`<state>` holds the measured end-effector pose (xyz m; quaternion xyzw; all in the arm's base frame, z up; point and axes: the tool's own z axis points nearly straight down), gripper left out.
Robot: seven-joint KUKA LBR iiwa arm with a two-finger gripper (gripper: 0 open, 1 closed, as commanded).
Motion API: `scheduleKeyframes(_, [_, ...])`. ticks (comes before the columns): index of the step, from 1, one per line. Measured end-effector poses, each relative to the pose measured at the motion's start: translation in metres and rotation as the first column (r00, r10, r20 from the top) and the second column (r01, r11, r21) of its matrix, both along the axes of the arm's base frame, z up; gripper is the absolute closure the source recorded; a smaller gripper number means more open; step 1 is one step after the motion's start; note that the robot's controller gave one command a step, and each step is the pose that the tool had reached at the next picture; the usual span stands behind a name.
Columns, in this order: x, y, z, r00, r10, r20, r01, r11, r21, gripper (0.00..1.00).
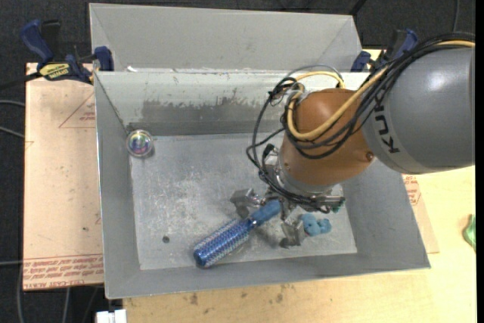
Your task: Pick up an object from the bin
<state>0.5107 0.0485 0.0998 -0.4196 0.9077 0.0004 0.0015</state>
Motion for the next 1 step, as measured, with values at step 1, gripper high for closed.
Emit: scheduleKeyframes(1, [-0.0010,-0.0008,-0.0306,0.982,0.187,-0.002,-0.187,0.982,-0.001,0.00])
